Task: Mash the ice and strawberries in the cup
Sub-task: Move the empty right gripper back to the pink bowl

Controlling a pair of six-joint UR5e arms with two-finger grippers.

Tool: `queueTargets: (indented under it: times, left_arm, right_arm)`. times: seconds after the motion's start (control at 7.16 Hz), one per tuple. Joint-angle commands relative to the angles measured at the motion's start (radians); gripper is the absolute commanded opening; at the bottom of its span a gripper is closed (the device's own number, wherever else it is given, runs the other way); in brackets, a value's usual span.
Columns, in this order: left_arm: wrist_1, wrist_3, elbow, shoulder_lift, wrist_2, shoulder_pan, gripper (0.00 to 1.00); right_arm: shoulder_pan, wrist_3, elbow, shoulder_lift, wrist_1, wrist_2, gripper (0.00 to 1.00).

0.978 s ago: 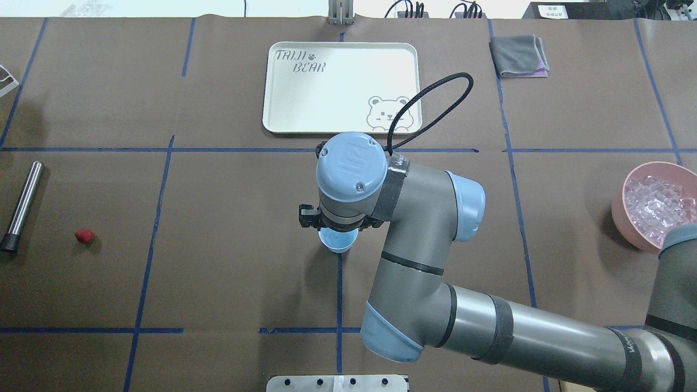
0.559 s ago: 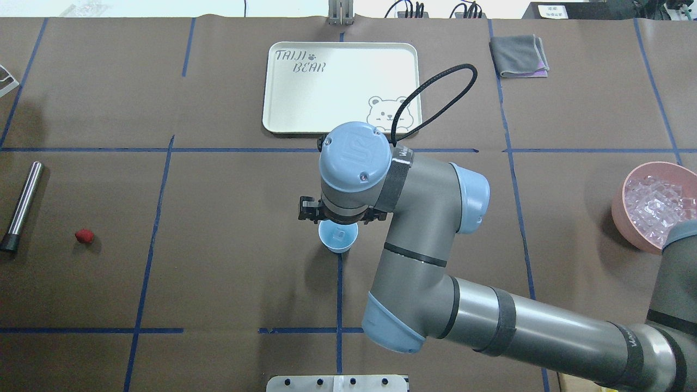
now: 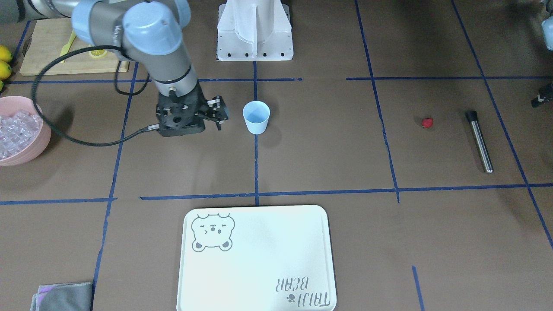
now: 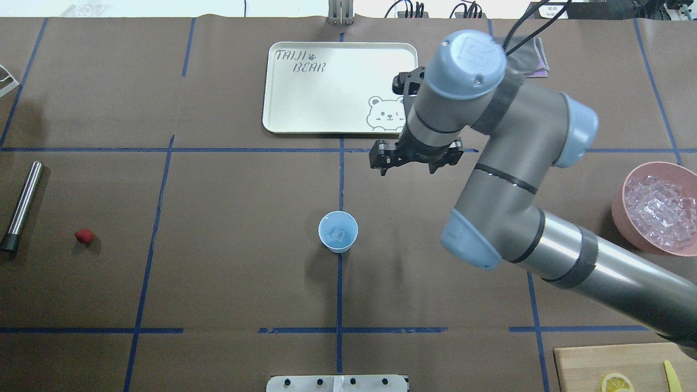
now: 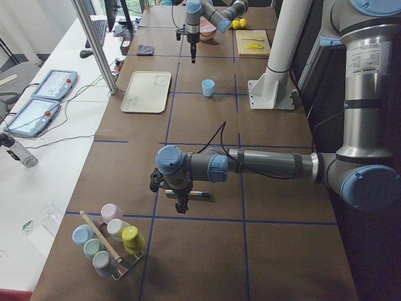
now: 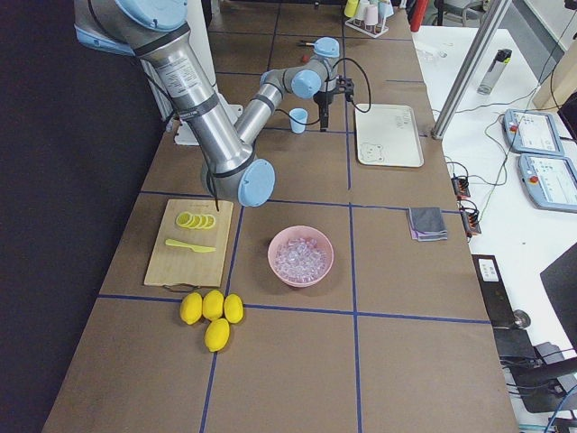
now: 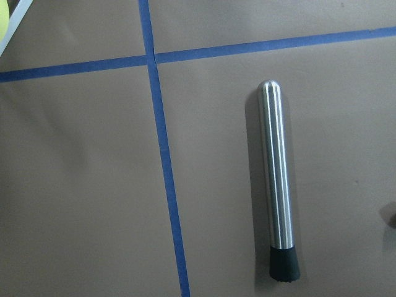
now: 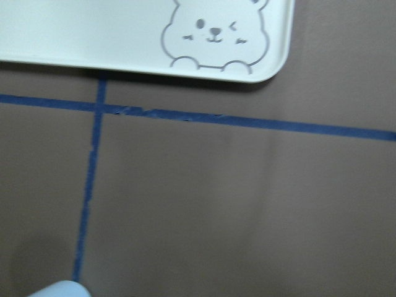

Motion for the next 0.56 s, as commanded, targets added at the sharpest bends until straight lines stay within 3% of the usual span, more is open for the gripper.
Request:
queueTargets:
  times: [0.0,0.42]
  left_arm:
    - [-0.003,-0.001,0.003,0.000,0.000,0.000,1.00]
    - [-0.003,0.001,0.003,0.000,0.002,0.000,1.00]
  right_arm:
    - [0.168,-0.354,0.070,-0.196,0.012,0.101,0.99]
    - [0.393,-0.862,0.078,-0.430,0.011,0.229,1.00]
